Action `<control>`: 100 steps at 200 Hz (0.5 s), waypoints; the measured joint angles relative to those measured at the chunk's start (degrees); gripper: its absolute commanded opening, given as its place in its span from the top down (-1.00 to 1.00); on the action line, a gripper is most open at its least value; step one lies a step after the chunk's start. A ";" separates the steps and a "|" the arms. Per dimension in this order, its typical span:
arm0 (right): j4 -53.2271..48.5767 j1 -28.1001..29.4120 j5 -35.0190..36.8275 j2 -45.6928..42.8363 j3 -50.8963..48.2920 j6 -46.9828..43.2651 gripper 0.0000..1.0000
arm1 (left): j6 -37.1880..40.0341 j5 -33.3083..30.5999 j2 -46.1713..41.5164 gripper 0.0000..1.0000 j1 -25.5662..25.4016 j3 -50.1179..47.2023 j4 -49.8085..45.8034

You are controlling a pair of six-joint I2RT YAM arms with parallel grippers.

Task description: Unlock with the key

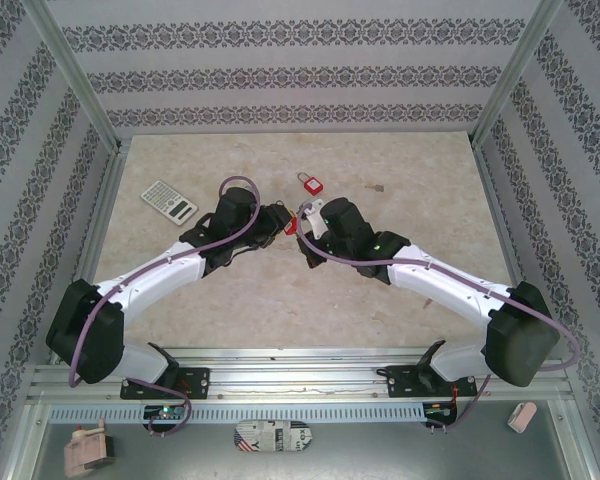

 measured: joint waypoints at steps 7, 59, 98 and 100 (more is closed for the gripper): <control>-0.09 0.02 0.11 0.02 0.00 -0.22 1.00 | 0.37 0.11 0.11 1.00 0.00 0.33 -0.52; 0.07 -1.07 -1.75 0.15 0.00 0.46 1.00 | 0.96 0.07 0.22 1.00 -0.04 0.79 -1.22; 1.79 -3.52 -6.97 0.15 -0.37 3.89 1.00 | 3.06 -1.86 0.22 1.00 -0.61 2.49 -3.13; 1.92 -3.52 -7.08 0.15 -0.39 4.13 1.00 | 3.30 -2.10 0.22 1.00 -0.63 2.71 -3.39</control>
